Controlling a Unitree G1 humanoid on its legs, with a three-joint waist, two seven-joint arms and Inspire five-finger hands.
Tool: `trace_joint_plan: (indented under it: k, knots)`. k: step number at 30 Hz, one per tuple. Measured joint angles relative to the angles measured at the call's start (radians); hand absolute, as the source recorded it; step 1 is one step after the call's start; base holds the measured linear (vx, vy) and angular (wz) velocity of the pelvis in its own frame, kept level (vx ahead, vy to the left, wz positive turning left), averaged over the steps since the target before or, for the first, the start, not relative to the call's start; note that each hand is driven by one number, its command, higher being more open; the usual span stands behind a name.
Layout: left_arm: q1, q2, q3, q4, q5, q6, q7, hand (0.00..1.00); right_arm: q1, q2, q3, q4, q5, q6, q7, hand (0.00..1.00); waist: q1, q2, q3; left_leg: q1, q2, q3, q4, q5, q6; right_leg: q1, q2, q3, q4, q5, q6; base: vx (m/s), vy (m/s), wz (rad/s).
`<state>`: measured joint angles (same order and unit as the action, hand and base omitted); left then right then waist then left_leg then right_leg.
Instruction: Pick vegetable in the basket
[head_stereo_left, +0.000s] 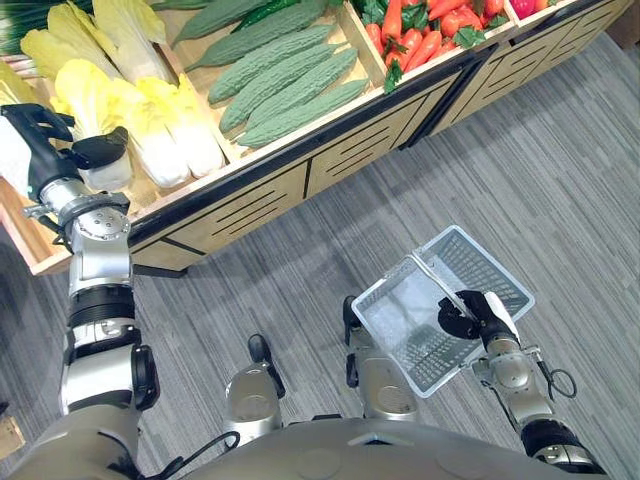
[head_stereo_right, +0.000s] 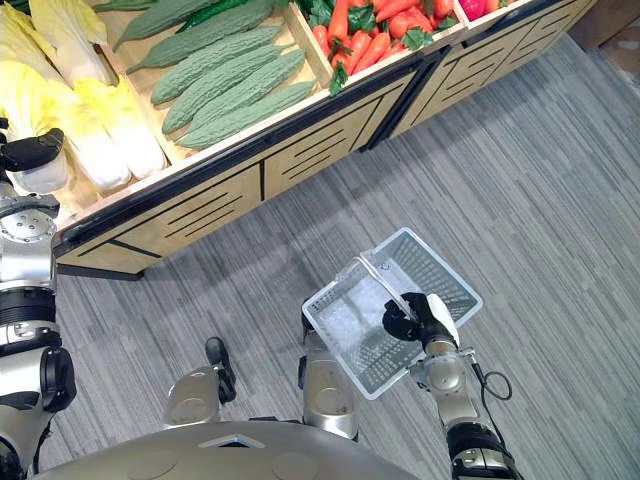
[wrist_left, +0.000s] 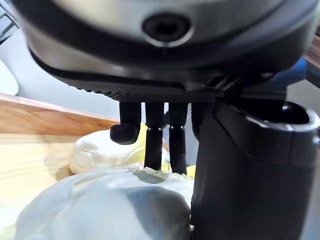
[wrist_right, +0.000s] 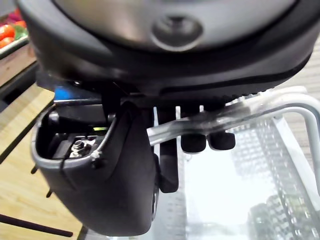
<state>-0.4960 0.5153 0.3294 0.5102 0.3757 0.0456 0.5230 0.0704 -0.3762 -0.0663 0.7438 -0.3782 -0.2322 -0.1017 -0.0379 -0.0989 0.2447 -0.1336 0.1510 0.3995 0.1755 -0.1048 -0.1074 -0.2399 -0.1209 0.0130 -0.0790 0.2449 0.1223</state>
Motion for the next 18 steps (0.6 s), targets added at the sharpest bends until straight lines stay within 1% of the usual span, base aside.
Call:
trace_joint_plan:
  k: [3,7,10,11,14,16,18]
  knots:
    - [0.011,0.002,0.000,-0.004,0.023,0.000,-0.006,0.00,0.004,0.000,-0.014,-0.001,0.000,0.000,0.000,0.00,0.002,0.003,-0.002,-0.002,0.004,0.001,0.017,-0.009,0.001,0.004,0.000,0.009,0.000,0.000,0.000,-0.04,-0.005,-0.04]
    - [0.058,0.005,-0.007,-0.036,0.031,-0.001,-0.021,0.00,0.029,0.000,-0.034,-0.003,0.000,0.000,0.000,0.00,0.002,0.020,-0.023,-0.017,0.013,-0.004,0.037,-0.022,0.000,0.002,0.001,0.010,0.000,0.000,0.000,-0.04,-0.006,0.01]
    - [0.087,0.030,-0.037,-0.055,0.070,-0.016,-0.039,0.00,0.040,0.000,-0.046,-0.003,0.000,0.000,0.000,0.00,0.005,0.029,-0.028,-0.023,0.017,-0.009,0.047,-0.023,-0.001,0.002,0.003,0.008,0.000,0.000,0.000,-0.04,-0.017,0.03]
    - [0.106,0.048,-0.044,-0.069,0.087,-0.028,-0.052,1.00,0.039,0.000,-0.046,-0.004,0.000,0.000,0.000,0.00,0.004,0.029,-0.029,-0.024,0.018,-0.009,0.049,-0.022,-0.001,0.002,0.003,0.007,0.000,0.000,0.000,-0.05,-0.020,0.02]
    - [0.124,0.065,-0.048,-0.086,0.113,-0.053,-0.071,1.00,0.048,0.000,-0.052,-0.004,0.000,0.000,0.000,0.00,0.005,0.034,-0.033,-0.023,0.017,-0.009,0.050,-0.020,0.000,0.003,0.002,0.005,0.000,0.000,0.000,-0.05,-0.018,0.00]
    - [0.156,0.091,-0.061,-0.086,0.150,-0.076,-0.084,1.00,0.055,0.000,-0.055,-0.004,0.000,0.000,0.000,0.00,0.004,0.041,-0.047,-0.023,0.018,-0.009,0.049,-0.019,-0.001,0.003,0.002,-0.001,0.000,-0.001,0.001,-0.04,-0.017,0.00]
    - [0.160,0.091,-0.068,-0.086,0.151,-0.090,-0.098,1.00,0.062,0.000,-0.060,-0.004,0.000,0.000,0.000,0.00,0.006,0.045,-0.051,-0.023,0.017,-0.010,0.046,-0.015,-0.001,0.003,0.001,-0.007,0.000,-0.001,0.001,-0.04,-0.017,0.03]
